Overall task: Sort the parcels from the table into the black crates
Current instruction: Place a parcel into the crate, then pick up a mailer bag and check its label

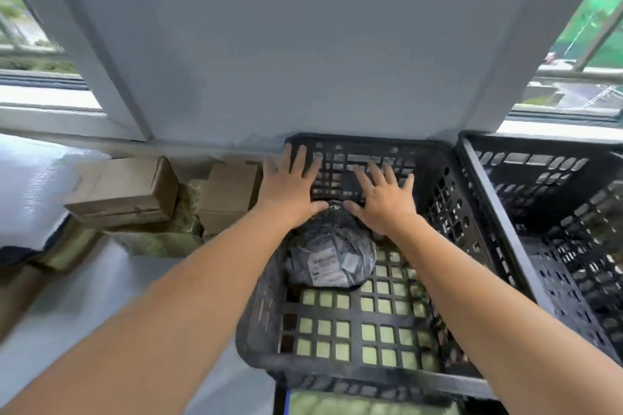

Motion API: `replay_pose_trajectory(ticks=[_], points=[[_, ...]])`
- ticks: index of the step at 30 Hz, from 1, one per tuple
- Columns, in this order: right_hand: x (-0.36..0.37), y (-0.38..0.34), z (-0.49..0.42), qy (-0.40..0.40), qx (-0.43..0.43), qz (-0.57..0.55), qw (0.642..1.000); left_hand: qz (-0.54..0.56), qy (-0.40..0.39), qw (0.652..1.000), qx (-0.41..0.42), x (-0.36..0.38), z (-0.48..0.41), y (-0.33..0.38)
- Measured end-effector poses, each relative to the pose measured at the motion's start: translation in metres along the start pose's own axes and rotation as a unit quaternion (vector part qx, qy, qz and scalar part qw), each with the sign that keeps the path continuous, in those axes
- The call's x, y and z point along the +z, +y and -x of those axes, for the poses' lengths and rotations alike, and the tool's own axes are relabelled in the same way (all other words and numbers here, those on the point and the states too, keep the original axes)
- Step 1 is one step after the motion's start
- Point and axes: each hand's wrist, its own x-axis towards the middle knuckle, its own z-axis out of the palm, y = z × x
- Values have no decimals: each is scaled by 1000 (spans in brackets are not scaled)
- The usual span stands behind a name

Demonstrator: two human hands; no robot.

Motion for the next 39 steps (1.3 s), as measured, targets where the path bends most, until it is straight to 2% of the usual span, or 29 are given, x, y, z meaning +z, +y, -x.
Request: replay_pose_trajectory(ticks=[3,8,12,17,25,33,39], points=[[-35,-31,6,41,-6,-18,999,5,45,998,-36,-17,23,-42],[-89,-110,13,88,-48,-39,994,38,63,994,-86,-27,76,-122],[-117,-205,18,99,-96,-22,990,48,85,987,-124,-19,133,-195],[-120,-338,38,102,-115,-16,988,75,85,979,-167,11,215,-297],[-118,-493,62,57,-140,-33,988,77,49,976,-197,59,294,-420],[-90,-576,25,-4,-174,-149,973,64,9,970,-234,107,302,-507],[-49,-626,-26,-77,-145,-208,964,90,-39,948,-303,135,280,-576]])
